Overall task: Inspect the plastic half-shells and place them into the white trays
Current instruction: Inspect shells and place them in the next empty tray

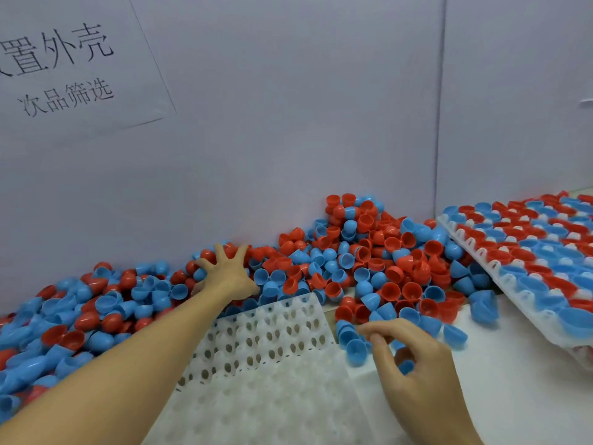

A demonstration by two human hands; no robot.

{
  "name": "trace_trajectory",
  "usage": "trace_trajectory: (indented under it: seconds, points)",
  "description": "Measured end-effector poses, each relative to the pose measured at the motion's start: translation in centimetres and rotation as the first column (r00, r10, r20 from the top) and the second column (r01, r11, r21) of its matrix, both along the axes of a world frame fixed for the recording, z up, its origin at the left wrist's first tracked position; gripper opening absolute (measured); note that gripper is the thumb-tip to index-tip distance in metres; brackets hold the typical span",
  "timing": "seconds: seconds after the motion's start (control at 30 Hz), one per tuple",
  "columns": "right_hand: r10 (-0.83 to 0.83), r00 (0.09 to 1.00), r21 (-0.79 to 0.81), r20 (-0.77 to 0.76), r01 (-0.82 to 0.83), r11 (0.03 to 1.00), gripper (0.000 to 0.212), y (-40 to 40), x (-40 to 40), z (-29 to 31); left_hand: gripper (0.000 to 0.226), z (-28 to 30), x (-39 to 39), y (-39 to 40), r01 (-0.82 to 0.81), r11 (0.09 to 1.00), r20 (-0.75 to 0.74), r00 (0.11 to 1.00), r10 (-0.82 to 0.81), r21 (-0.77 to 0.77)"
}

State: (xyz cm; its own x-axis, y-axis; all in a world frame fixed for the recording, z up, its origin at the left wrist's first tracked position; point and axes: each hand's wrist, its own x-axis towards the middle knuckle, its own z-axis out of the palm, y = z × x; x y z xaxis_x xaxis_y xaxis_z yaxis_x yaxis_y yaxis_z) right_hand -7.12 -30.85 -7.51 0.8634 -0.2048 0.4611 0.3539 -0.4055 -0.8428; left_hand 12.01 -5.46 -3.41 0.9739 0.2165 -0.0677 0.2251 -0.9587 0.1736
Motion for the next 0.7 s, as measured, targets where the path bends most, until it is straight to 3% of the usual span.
trace_trajectory:
  seconds: [0.17,0.3,0.5,0.6,0.7]
  points:
    - [-0.018,0.999,-0.029,0.039,0.019,0.999,0.047,-0.1,0.4,-0.3,0.074,-1.6,0.5,-1.5,-0.149,0.988,0.157,0.978,0.140,0.046]
    - [-0.020,0.999,-0.041,0.047,0.022,0.999,0.049,-0.1,0.5,-0.4,0.088,-1.0,1.0,-1.7,-0.180,0.984,0.117,0.977,0.178,0.011]
    - [-0.006,0.998,-0.071,0.058,0.010,0.997,0.046,0.0,0.4,-0.7,0.079,-1.2,0.7,-1.0,-0.124,0.979,0.180,0.979,0.094,0.164]
    - [-0.015,0.998,-0.084,0.069,0.021,0.996,0.046,0.0,0.4,-0.6,0.093,-1.3,0.7,-0.5,-0.122,0.981,0.120,0.987,0.104,0.152]
    - [-0.017,0.998,-0.090,0.060,0.022,0.996,0.047,0.0,0.4,-0.6,0.087,-1.3,0.5,-0.5,-0.115,0.982,0.148,0.985,0.092,0.150]
